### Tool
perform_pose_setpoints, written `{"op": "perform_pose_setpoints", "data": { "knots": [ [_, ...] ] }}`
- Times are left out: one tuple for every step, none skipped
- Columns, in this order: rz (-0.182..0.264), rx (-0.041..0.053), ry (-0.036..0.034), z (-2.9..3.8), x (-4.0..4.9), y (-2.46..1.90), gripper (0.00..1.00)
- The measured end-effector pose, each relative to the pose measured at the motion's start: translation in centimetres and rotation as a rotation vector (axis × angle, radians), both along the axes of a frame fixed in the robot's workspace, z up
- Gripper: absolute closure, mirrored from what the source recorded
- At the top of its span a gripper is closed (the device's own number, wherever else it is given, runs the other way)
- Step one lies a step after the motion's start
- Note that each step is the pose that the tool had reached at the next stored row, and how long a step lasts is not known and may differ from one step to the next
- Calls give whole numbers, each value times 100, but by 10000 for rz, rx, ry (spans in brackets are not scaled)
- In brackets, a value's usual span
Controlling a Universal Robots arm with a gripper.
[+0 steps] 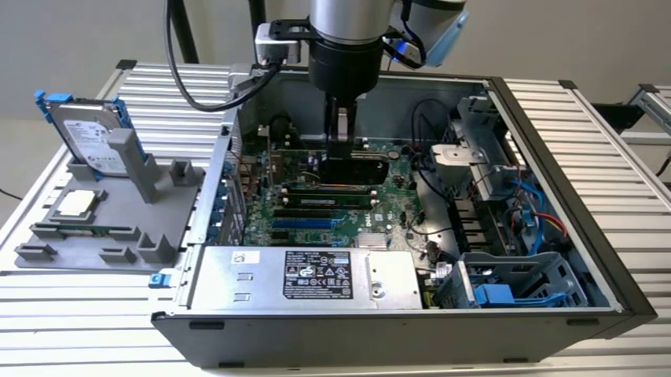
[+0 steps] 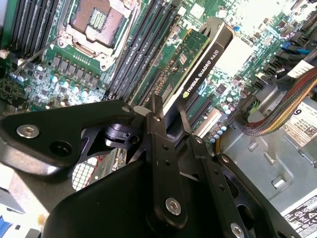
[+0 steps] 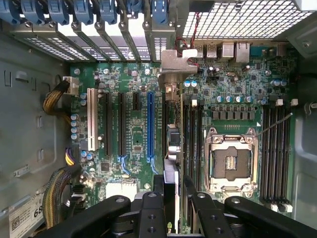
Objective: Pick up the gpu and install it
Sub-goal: 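Insert the gpu into the slot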
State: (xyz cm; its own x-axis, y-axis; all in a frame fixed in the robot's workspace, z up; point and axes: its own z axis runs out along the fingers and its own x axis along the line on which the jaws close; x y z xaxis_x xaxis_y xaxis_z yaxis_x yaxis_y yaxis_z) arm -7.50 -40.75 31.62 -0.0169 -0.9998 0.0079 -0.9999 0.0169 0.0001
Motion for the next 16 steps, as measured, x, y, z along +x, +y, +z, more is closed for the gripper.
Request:
{"op": "perform_pose_setpoints", "data": {
  "knots": [
    [1,24,-26,-1,1,0,100],
    [3,46,-52,0,1,0,100],
    [3,69,-78,0,1,0,100],
    [3,93,-106,0,1,0,100],
    [3,114,-130,0,1,0,100],
    [3,137,-155,0,1,0,100],
    [3,141,-160,0,1,0,100],
    [3,141,-160,-2,1,0,100],
    [3,143,-161,-6,1,0,100],
    [3,143,-161,-10,1,0,100],
    [3,142,-161,-17,1,0,100],
    [3,142,-160,-25,1,0,100],
    [3,142,-160,-35,1,0,100],
    [3,141,-160,-45,1,0,100],
    [3,140,-160,-58,1,0,100],
    [3,140,-160,-71,1,0,100]
  ]
}}
